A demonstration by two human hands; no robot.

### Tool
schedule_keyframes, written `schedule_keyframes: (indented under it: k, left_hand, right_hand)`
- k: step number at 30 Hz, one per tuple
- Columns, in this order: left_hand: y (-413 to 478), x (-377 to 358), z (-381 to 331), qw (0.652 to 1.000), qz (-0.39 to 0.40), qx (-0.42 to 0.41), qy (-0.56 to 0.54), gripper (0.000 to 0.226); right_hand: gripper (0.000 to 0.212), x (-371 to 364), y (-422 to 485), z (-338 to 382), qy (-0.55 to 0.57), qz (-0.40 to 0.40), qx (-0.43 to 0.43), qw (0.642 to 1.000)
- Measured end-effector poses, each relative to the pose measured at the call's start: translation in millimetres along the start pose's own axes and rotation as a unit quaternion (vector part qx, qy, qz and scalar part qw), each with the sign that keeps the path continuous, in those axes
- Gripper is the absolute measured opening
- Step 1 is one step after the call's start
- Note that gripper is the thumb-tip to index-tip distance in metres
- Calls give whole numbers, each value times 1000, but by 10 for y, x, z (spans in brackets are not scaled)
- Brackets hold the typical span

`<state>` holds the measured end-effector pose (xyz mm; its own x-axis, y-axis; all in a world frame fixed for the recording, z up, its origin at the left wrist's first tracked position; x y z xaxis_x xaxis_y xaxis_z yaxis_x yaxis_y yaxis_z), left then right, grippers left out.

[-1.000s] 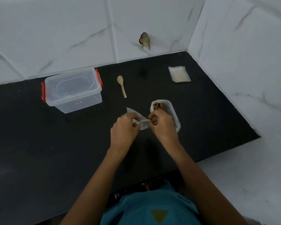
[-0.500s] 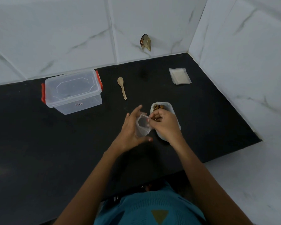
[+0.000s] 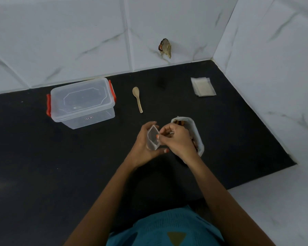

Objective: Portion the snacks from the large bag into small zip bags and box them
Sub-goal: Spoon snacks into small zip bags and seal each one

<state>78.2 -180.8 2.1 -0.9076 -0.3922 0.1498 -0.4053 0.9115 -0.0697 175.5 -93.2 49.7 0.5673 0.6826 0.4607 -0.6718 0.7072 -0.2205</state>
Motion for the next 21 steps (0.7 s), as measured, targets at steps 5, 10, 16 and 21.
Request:
schedule_keyframes:
  k: [5, 10, 16, 21]
  left_hand:
    - [40, 140, 64, 998, -55, -17, -26, 61]
    - [123, 282, 144, 995, -95, 0, -27, 51]
    - [191, 450, 249, 989, -147, 23, -5, 63]
    - [241, 516, 248, 982, -186, 31, -13, 51]
  right_hand:
    - [9, -84, 177, 40, 4, 42, 0, 999]
    - [11, -178, 491, 30, -9, 104, -26, 994]
    - [14, -412, 1281, -26, -79, 33, -67, 994]
    - [15, -702, 1783, 48, -119, -31, -63, 990]
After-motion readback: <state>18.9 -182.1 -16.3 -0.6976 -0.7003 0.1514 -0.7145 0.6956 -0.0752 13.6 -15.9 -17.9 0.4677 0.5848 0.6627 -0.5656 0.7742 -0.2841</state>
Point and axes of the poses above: each hand's wrist, its own y-axis towards the middle knuckle, its own x-axis out of the back of the hand, z = x × y, the point moved 2 cm from there along y, towards the middle knuckle, and after that the axes turned 6 degrees about -y, right-handed, at the moved point
